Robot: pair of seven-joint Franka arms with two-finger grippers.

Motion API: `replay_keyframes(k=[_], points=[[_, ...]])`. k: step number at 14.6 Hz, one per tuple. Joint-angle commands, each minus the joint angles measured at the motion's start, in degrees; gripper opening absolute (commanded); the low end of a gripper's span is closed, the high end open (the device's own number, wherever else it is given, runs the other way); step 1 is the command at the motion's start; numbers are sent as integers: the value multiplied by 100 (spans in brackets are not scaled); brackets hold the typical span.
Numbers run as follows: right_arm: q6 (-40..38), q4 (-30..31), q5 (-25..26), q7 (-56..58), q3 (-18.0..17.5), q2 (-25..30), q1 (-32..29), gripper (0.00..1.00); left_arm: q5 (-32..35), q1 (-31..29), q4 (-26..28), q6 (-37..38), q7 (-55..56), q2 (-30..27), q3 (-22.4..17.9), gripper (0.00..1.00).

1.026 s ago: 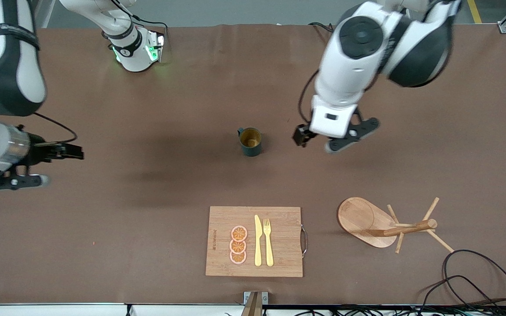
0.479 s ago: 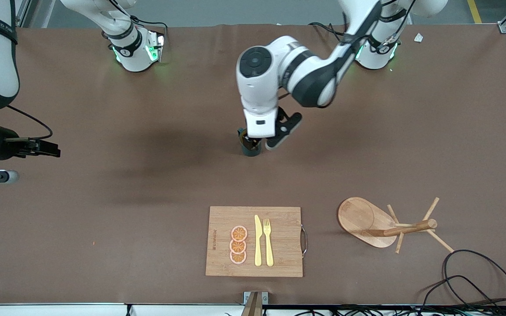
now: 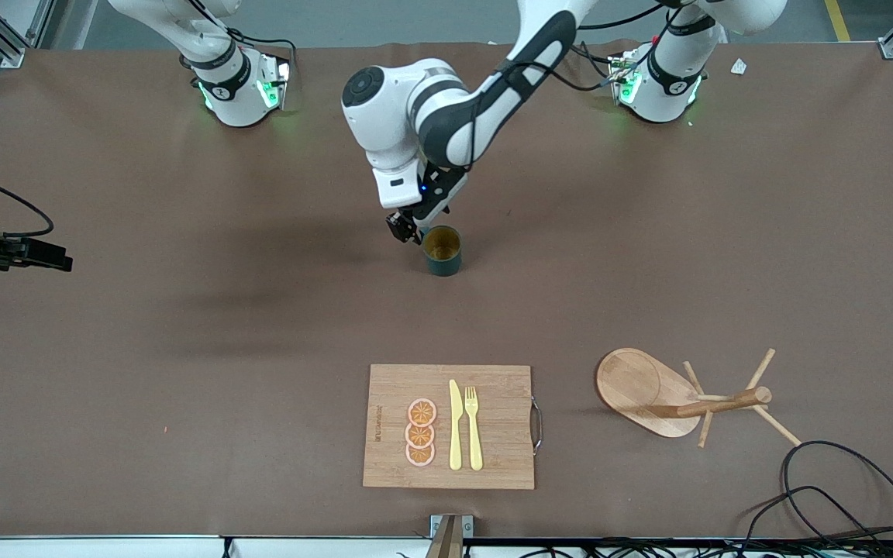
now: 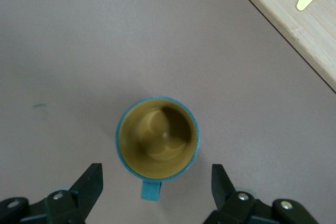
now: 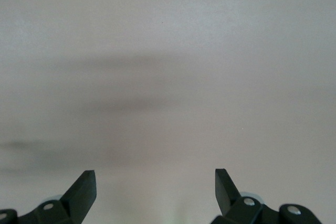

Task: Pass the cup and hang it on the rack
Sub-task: 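Lower the left gripper over the mug handle while the right gripper withdraws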

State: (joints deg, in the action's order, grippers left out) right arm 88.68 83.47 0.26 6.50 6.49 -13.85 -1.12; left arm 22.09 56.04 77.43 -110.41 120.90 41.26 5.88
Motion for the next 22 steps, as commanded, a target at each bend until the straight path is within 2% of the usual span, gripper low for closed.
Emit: replay_keyframes(k=[1,4,7,8,18,22], points=[[-35,20,9,36,-139,32,-108,100,671,205,-422,64,425,513,-61,88],[-61,-154,19,36,-148,23,-64,100,1384,329,-448,46,408,733,-52,86],[-439,-454,1,27,-157,5,-90,100,1464,443,-448,-24,382,865,-70,83],[-439,-455,-147,-25,-166,5,-47,100,1552,452,-448,-33,373,883,-61,83],[-932,-402,-333,-61,-148,190,-55,100,1561,443,-448,266,320,673,-61,83],[-993,-384,-333,-509,-175,365,-90,100,1544,443,-553,310,329,699,-17,83]])
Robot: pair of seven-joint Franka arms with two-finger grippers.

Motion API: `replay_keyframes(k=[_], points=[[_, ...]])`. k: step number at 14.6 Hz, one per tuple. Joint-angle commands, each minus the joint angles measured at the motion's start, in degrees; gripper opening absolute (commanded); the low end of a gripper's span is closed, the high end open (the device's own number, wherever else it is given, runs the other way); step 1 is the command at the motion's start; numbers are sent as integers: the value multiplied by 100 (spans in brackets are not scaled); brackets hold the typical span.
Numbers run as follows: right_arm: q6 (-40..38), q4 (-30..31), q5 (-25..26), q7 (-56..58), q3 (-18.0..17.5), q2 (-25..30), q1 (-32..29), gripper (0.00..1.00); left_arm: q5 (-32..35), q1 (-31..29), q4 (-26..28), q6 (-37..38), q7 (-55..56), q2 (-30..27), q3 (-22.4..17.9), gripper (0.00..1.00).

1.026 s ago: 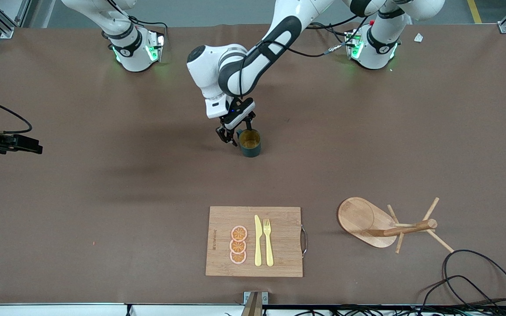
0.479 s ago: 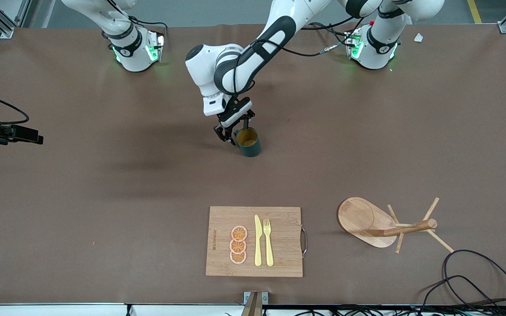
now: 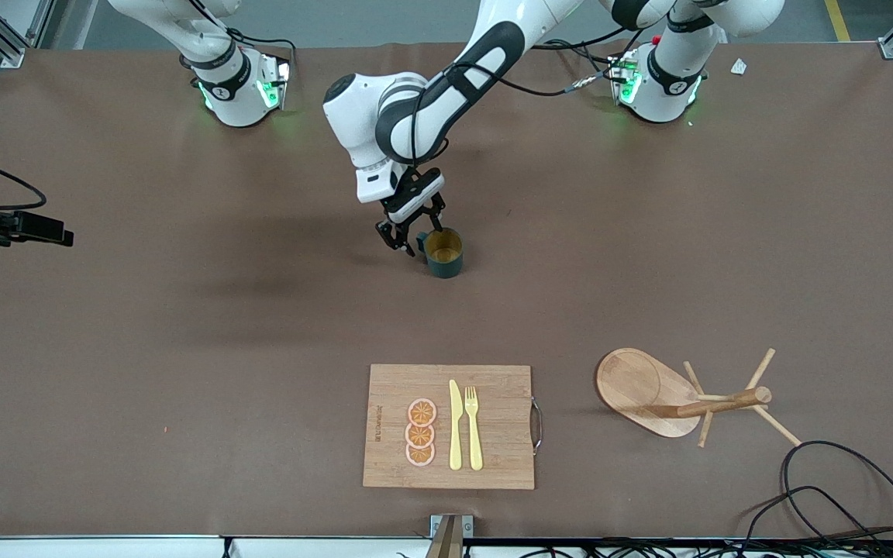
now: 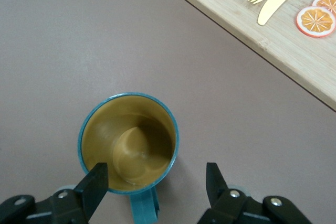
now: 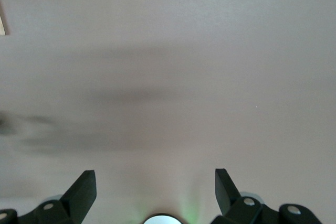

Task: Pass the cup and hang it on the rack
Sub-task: 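Lower the left gripper over the mug handle while the right gripper withdraws, then close the left gripper on the teal mug handle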

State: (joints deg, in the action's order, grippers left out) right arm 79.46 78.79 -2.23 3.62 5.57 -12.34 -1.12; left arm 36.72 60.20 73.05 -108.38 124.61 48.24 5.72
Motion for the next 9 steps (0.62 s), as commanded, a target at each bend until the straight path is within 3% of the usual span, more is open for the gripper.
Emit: replay_keyframes(k=[1,6,9], points=[[-105,92,-85,-221,-91,250,-99,100,81,35,-203,106,-25,10,17,83],[-89,583,-50,-186,-83,846,-55,100,-24,44,-221,220,-25,-122,78,83],[-88,664,-41,-186,-83,1146,-64,100,-15,219,-335,45,281,97,35,83]])
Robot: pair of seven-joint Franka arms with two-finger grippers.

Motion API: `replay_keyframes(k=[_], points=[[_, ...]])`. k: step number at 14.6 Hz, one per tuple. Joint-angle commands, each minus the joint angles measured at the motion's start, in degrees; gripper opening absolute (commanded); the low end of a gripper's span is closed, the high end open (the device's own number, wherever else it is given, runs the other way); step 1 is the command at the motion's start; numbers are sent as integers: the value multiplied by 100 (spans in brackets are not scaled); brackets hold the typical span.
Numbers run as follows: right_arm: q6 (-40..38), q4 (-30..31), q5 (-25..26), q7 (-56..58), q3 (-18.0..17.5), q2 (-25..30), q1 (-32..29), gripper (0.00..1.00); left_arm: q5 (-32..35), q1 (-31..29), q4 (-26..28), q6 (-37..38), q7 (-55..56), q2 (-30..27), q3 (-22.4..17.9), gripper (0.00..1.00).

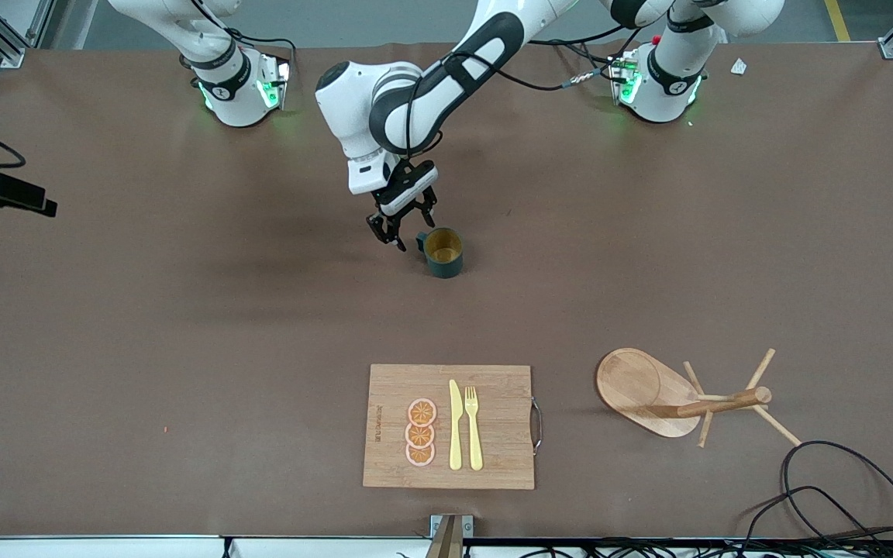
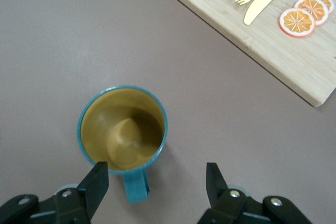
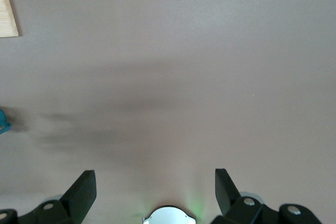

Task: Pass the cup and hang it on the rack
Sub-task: 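Close the left gripper on the teal mug handle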

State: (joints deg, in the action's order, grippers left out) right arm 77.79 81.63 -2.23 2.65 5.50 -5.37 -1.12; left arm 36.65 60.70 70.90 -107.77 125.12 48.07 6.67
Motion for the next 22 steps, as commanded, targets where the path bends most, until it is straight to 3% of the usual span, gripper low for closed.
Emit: replay_keyframes(k=[1,4,13,22], points=[[61,380,-40,-89,-67,528,-64,100,-9,179,-182,-51,415,184,-60,83],[52,380,-32,-54,-49,757,-81,100,-9,197,-174,-77,522,220,-51,83],[-124,389,-14,-19,-40,748,-99,100,0,179,-182,-288,522,677,-209,83],[26,406,83,412,-40,748,-81,100,9,162,-174,-367,531,879,-297,74]])
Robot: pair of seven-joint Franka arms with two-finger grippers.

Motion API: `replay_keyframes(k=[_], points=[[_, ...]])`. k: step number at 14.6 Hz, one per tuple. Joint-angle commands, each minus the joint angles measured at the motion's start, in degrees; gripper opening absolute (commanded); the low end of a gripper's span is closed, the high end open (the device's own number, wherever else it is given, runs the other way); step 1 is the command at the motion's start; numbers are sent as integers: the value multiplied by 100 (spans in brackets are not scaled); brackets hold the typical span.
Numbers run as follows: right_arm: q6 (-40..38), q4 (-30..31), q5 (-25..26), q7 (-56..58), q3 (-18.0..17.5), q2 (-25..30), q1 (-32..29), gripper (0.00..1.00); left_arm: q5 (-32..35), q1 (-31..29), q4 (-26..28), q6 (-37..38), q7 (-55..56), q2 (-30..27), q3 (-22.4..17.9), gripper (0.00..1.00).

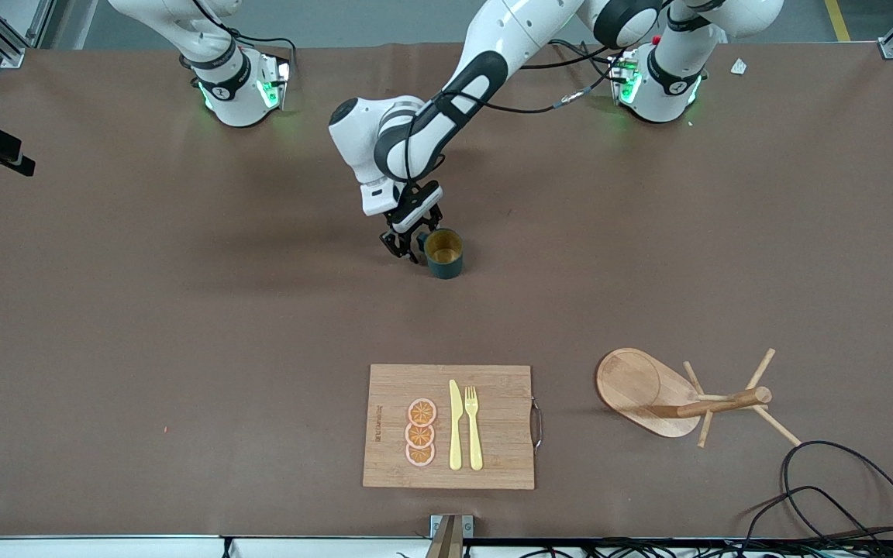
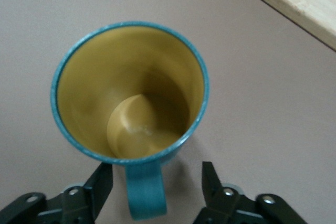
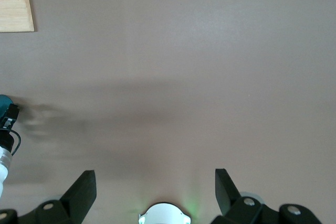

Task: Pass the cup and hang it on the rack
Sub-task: 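Close the left gripper on the teal mug handle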

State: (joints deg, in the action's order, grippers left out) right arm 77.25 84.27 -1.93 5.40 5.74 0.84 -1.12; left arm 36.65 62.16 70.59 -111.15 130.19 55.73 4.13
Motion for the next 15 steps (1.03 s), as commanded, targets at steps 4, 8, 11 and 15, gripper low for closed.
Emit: replay_keyframes(k=[4,8,11,15], points=[[80,142,70,137,-73,127,-72,100,0,15,-142,-29,15,114,-35,63],[80,142,157,145,-90,127,-55,100,0,15,-142,-21,7,70,-35,35],[80,142,175,145,-90,127,-46,100,9,7,-133,23,-20,35,-35,15],[80,142,175,154,-90,127,-46,100,18,-37,-124,128,-151,-193,-35,1]])
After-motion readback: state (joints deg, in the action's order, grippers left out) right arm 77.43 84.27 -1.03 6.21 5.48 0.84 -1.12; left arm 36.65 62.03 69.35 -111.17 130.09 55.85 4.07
